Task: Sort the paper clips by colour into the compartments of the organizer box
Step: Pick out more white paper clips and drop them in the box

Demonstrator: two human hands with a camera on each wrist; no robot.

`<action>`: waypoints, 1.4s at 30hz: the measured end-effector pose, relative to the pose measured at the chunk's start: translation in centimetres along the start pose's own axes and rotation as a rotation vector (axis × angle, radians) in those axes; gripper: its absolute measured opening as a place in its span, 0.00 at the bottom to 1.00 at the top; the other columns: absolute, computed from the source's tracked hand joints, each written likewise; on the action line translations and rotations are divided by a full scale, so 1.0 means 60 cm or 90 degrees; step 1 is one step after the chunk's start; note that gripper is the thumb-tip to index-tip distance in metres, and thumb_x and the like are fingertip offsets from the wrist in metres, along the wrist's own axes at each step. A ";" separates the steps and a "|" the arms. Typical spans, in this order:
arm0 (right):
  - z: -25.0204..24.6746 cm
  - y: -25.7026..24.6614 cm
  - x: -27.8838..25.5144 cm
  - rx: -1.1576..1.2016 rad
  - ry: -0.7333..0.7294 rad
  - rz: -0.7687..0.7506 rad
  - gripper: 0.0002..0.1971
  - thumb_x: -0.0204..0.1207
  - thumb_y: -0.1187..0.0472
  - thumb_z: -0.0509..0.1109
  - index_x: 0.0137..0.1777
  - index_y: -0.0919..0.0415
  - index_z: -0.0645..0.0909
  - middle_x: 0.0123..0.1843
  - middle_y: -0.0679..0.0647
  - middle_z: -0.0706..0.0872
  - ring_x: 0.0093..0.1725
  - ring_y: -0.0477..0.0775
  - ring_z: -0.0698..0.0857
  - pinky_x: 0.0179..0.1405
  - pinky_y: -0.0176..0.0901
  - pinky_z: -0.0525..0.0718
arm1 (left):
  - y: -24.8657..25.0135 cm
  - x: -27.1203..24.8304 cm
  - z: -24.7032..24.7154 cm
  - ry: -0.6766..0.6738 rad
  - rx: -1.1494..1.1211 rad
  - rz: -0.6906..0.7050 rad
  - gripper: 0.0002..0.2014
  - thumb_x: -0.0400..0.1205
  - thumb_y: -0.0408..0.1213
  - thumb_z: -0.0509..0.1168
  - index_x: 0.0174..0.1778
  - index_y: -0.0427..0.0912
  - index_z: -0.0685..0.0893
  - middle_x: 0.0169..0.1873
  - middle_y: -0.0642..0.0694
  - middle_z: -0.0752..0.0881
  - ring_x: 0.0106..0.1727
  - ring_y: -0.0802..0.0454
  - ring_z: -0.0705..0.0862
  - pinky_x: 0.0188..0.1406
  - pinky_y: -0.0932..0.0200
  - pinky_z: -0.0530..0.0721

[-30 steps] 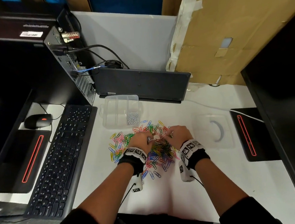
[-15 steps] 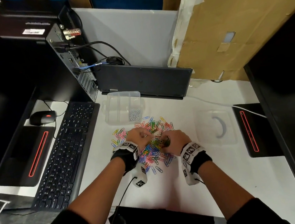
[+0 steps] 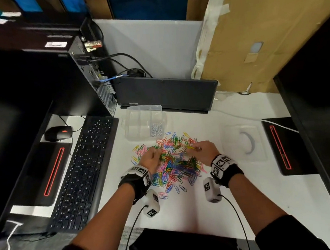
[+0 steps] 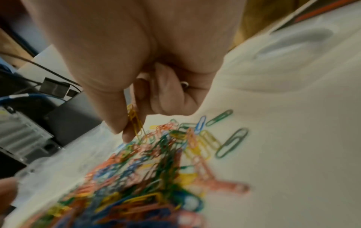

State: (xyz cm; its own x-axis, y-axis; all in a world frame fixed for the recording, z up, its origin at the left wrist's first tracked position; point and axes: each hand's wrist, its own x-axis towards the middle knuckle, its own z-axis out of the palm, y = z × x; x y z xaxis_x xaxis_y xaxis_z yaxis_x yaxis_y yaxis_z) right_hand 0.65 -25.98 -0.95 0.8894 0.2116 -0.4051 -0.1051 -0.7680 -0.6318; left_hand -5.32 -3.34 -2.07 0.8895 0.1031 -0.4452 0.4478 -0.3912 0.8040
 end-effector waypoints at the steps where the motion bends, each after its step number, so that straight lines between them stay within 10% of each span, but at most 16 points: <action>1: -0.003 0.002 0.000 -0.032 0.005 0.015 0.20 0.78 0.49 0.74 0.59 0.65 0.88 0.59 0.62 0.89 0.60 0.61 0.85 0.63 0.51 0.82 | -0.003 -0.002 -0.002 0.007 0.002 0.012 0.14 0.89 0.47 0.53 0.39 0.44 0.70 0.26 0.48 0.75 0.24 0.52 0.71 0.25 0.58 0.71; 9: 0.010 -0.025 -0.024 -0.142 0.024 0.052 0.05 0.76 0.60 0.71 0.48 0.52 0.88 0.61 0.51 0.89 0.60 0.56 0.86 0.57 0.41 0.83 | -0.009 -0.013 -0.024 -0.013 -0.045 -0.018 0.19 0.84 0.23 0.52 0.64 0.47 0.78 0.25 0.47 0.73 0.23 0.54 0.69 0.20 0.63 0.71; 14: 0.025 -0.015 -0.044 -0.200 -0.018 0.073 0.05 0.74 0.58 0.73 0.43 0.48 0.89 0.54 0.49 0.90 0.54 0.54 0.88 0.53 0.41 0.85 | -0.013 -0.019 -0.036 0.002 -0.064 -0.029 0.19 0.85 0.23 0.52 0.43 0.43 0.87 0.60 0.35 0.85 0.49 0.47 0.81 0.54 0.54 0.80; 17: 0.042 -0.008 -0.049 -0.214 -0.013 0.059 0.03 0.74 0.57 0.73 0.45 0.49 0.88 0.50 0.49 0.90 0.50 0.54 0.88 0.51 0.42 0.86 | -0.009 -0.027 -0.039 -0.009 0.065 -0.027 0.17 0.86 0.31 0.54 0.44 0.49 0.88 0.60 0.46 0.85 0.59 0.48 0.82 0.65 0.55 0.79; 26: 0.044 0.000 -0.065 -0.052 -0.009 0.039 0.14 0.74 0.57 0.76 0.28 0.48 0.78 0.32 0.41 0.80 0.36 0.44 0.79 0.33 0.32 0.71 | 0.007 -0.026 0.001 -0.068 0.274 0.094 0.06 0.79 0.39 0.70 0.51 0.46 0.87 0.44 0.52 0.87 0.39 0.55 0.83 0.33 0.73 0.75; 31: 0.036 0.015 -0.070 -0.040 0.012 0.050 0.09 0.74 0.59 0.72 0.33 0.57 0.81 0.31 0.42 0.80 0.34 0.44 0.78 0.27 0.26 0.67 | 0.011 -0.015 0.030 -0.016 0.413 0.109 0.13 0.73 0.52 0.74 0.49 0.52 0.84 0.41 0.51 0.86 0.42 0.50 0.84 0.37 0.61 0.80; 35: 0.038 0.023 -0.066 -0.027 0.008 0.077 0.15 0.74 0.57 0.75 0.29 0.48 0.74 0.32 0.40 0.78 0.35 0.36 0.75 0.31 0.25 0.66 | 0.001 -0.014 0.035 0.011 0.433 0.146 0.07 0.77 0.47 0.71 0.48 0.51 0.84 0.40 0.52 0.86 0.42 0.50 0.85 0.35 0.62 0.76; 42: 0.045 0.027 -0.065 0.094 0.008 0.117 0.17 0.80 0.54 0.70 0.32 0.57 0.72 0.28 0.52 0.76 0.28 0.51 0.74 0.30 0.38 0.73 | 0.000 -0.007 0.016 0.068 0.351 0.181 0.04 0.79 0.38 0.67 0.48 0.50 0.84 0.41 0.51 0.88 0.39 0.48 0.85 0.37 0.56 0.85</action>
State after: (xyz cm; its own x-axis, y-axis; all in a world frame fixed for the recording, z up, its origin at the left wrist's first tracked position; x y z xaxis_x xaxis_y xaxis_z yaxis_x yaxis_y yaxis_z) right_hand -4.16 -26.41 -2.16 0.8552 0.0682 -0.5138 -0.3283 -0.6959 -0.6387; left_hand -5.77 -4.27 -2.28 0.9838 0.0048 -0.1793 0.1045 -0.8278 0.5512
